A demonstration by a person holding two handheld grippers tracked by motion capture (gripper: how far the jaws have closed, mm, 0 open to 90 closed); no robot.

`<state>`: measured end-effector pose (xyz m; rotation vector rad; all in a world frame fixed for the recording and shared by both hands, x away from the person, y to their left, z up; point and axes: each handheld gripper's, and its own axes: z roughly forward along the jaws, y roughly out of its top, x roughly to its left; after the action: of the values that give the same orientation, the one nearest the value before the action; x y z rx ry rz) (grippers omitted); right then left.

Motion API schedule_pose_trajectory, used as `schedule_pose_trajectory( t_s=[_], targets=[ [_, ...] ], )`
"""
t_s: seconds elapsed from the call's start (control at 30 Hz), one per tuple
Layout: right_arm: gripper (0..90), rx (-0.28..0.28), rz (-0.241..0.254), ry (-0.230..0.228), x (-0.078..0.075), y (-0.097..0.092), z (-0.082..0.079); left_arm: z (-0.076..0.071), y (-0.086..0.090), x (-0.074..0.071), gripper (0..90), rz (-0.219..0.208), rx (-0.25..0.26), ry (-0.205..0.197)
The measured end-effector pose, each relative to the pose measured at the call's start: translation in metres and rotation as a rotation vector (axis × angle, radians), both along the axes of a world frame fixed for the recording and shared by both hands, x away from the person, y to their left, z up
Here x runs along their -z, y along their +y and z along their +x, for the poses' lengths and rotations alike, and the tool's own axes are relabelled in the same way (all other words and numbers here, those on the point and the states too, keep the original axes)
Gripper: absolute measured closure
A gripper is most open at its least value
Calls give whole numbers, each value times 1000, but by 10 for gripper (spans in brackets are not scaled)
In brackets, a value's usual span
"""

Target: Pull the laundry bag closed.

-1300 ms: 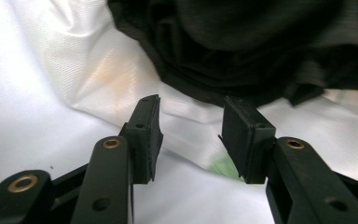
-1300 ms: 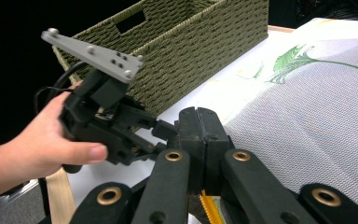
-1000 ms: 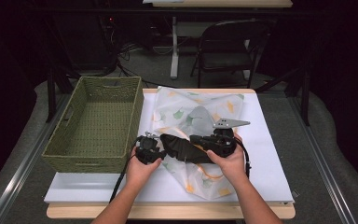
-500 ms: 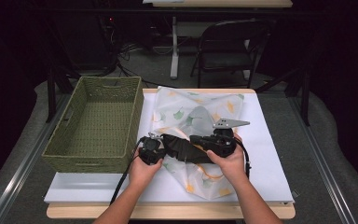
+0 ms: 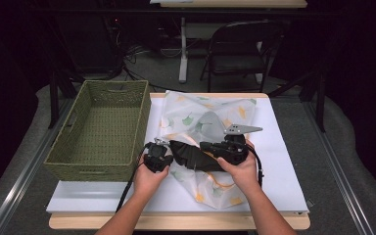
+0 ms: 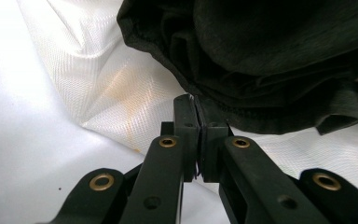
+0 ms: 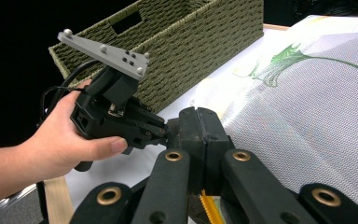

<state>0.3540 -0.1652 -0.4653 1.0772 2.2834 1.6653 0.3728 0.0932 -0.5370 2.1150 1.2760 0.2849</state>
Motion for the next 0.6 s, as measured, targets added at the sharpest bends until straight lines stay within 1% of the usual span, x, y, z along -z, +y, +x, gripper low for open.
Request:
schedule_pose_trajectory(
  t_s=[0.07, 0.2, 0.23, 0.3, 0.33, 0.37, 0.43, 0.5, 0.6],
  targets=[
    [900, 0, 0, -1, 0, 0, 0, 0, 0, -1, 887, 2, 9, 0],
    [900, 0, -3, -1, 0, 0, 0, -1, 1, -2, 887, -3, 4, 7],
    [900, -1, -3, -1, 0, 0, 0, -1, 2, -3, 887, 1, 11, 10],
    [900, 0, -2, 2, 0, 0, 0, -2, 2, -4, 887, -2, 8, 9],
    [900, 0, -2, 2, 0, 0, 0, -2, 3, -5, 887, -4, 18, 14],
    [900, 1, -2, 2, 0, -1, 0, -2, 3, -6, 887, -7, 15, 17],
    [900, 1, -1, 4, 0, -1, 0, -4, 4, -9, 887, -5, 14, 13],
    [900, 2, -3, 2, 0, -1, 0, -6, 6, -12, 887, -4, 27, 10],
    [900, 2, -3, 3, 1, -1, 0, -10, 9, -17, 888, -5, 31, 3]
  ],
)
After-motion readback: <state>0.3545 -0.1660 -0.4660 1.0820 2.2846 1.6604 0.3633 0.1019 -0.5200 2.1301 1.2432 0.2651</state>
